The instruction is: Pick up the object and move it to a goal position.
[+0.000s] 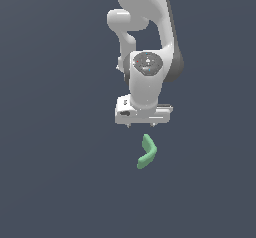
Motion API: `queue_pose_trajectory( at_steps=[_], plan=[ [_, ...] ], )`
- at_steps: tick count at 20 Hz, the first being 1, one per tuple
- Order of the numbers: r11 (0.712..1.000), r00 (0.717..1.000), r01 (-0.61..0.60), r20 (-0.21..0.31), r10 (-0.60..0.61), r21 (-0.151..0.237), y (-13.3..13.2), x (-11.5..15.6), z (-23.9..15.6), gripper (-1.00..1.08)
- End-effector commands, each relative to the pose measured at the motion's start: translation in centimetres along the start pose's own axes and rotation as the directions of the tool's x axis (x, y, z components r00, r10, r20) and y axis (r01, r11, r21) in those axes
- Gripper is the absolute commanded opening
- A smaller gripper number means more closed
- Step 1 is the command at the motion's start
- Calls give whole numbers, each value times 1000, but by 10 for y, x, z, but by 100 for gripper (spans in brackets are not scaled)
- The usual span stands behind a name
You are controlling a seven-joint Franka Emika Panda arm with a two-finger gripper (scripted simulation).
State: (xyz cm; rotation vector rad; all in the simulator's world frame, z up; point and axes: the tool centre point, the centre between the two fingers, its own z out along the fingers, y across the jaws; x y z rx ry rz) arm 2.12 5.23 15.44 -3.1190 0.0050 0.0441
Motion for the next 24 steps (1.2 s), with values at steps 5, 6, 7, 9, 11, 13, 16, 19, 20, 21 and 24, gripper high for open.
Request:
queue_pose_trajectory(
  at_steps=[5,6,7,9,11,13,16,19,20,21,24],
  plan=[
    [995,995,-99,-11,99,-5,-11,34,2,100],
    [993,993,-115,-13,115,-6,-13,39,2,100],
    [991,991,-131,-15,131,-7,-15,44,2,100],
    [987,987,-159,-18,159,-9,-18,53,3,100],
    [983,983,-184,-22,183,-10,-21,60,4,100],
    [979,979,-204,-25,204,-12,-24,66,5,100],
    [973,973,-229,-29,228,-13,-27,73,6,100],
    [969,969,-245,-31,245,-14,-29,78,7,100],
    [968,968,-249,-32,248,-14,-30,79,7,100],
    [968,967,-252,-32,251,-14,-30,80,7,100],
    [967,966,-255,-33,255,-14,-31,81,7,100]
  ],
)
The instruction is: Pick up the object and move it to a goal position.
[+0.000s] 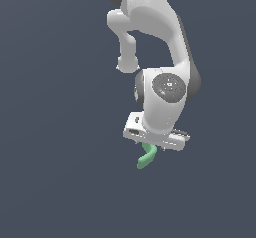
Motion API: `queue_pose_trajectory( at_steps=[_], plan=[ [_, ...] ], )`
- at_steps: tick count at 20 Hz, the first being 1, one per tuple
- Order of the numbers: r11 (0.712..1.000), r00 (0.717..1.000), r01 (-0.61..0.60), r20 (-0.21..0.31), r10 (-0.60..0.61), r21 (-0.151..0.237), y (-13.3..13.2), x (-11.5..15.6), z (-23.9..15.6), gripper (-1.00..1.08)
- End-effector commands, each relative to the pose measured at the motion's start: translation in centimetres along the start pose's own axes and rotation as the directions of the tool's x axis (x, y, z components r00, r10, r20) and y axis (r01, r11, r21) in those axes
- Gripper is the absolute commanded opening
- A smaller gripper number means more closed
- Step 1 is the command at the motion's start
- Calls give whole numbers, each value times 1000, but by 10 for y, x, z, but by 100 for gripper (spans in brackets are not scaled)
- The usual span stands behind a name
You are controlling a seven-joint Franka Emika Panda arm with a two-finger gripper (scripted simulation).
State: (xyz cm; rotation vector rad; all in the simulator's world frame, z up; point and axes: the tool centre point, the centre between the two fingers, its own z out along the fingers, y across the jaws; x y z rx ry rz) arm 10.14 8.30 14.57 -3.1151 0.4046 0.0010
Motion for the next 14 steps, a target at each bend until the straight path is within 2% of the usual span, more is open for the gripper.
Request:
queue_pose_trajectory(
  at_steps=[1,6,14],
  plan=[
    [1000,1000,0,0,0,0,0,0,0,100],
    [1000,1000,-1,0,1,0,0,0,10,100],
    [1000,1000,-3,-1,3,0,0,-1,49,100]
  ],
)
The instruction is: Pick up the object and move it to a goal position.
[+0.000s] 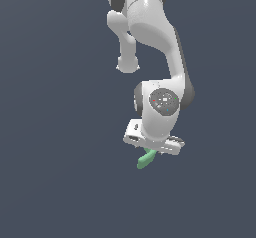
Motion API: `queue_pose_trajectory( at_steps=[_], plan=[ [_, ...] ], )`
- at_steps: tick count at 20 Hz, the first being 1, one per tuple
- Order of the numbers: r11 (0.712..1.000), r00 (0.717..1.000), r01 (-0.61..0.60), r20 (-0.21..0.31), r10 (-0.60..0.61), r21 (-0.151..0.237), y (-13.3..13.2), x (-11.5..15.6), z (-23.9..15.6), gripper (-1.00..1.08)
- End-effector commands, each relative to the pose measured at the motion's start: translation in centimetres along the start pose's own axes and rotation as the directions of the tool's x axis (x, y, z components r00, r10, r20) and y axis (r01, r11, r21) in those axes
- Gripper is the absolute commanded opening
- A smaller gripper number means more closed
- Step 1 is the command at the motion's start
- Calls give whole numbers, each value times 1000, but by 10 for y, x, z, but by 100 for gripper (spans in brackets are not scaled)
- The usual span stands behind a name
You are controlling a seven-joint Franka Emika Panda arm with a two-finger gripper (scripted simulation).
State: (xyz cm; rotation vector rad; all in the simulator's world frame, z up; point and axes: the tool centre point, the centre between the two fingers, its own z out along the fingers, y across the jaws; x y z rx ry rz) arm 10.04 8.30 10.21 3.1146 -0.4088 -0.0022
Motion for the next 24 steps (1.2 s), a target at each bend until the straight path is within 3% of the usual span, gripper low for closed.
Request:
queue_pose_trajectory(
  at_steps=[1,7,8,24],
  plan=[
    [1000,1000,-1,-1,1,0,0,0,7,100],
    [1000,1000,-1,-1,1,0,0,2,6,100],
    [1000,1000,-1,-1,1,0,0,2,6,-100],
    [1000,1000,-1,-1,1,0,6,0,6,-100]
  ],
)
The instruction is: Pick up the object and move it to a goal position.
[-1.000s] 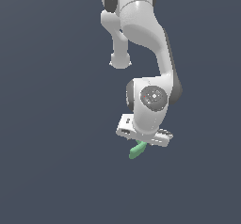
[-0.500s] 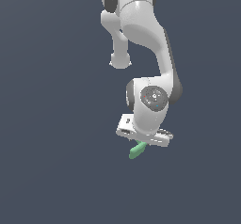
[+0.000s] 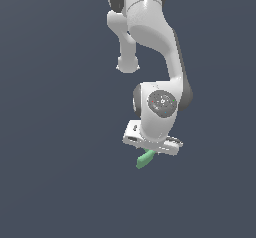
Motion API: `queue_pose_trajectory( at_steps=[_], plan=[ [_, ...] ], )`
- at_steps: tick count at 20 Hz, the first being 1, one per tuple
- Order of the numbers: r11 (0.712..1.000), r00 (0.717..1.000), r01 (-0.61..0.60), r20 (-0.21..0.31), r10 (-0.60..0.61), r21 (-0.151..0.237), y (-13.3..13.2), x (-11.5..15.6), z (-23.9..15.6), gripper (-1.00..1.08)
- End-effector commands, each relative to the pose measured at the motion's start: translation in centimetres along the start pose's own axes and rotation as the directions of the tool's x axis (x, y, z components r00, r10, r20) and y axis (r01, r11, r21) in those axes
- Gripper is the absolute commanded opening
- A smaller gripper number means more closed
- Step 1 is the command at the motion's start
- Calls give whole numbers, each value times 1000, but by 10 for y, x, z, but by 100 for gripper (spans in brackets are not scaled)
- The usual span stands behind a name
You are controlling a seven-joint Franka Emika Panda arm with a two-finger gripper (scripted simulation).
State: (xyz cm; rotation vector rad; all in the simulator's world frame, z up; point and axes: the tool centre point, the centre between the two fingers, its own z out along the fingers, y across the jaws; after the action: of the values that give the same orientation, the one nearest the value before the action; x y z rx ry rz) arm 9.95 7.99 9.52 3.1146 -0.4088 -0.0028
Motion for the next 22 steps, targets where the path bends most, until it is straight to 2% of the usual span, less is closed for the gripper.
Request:
queue_pose_trajectory(
  at_steps=[1,6,11,22],
  plan=[
    [1000,1000,-1,-1,1,0,5,-1,-1,-100],
    [1000,1000,-1,-1,1,0,23,-6,-3,-100],
    [1000,1000,-1,-1,1,0,55,-15,-7,-100],
    [1000,1000,-1,-1,1,0,173,-46,-22,-100]
  ],
)
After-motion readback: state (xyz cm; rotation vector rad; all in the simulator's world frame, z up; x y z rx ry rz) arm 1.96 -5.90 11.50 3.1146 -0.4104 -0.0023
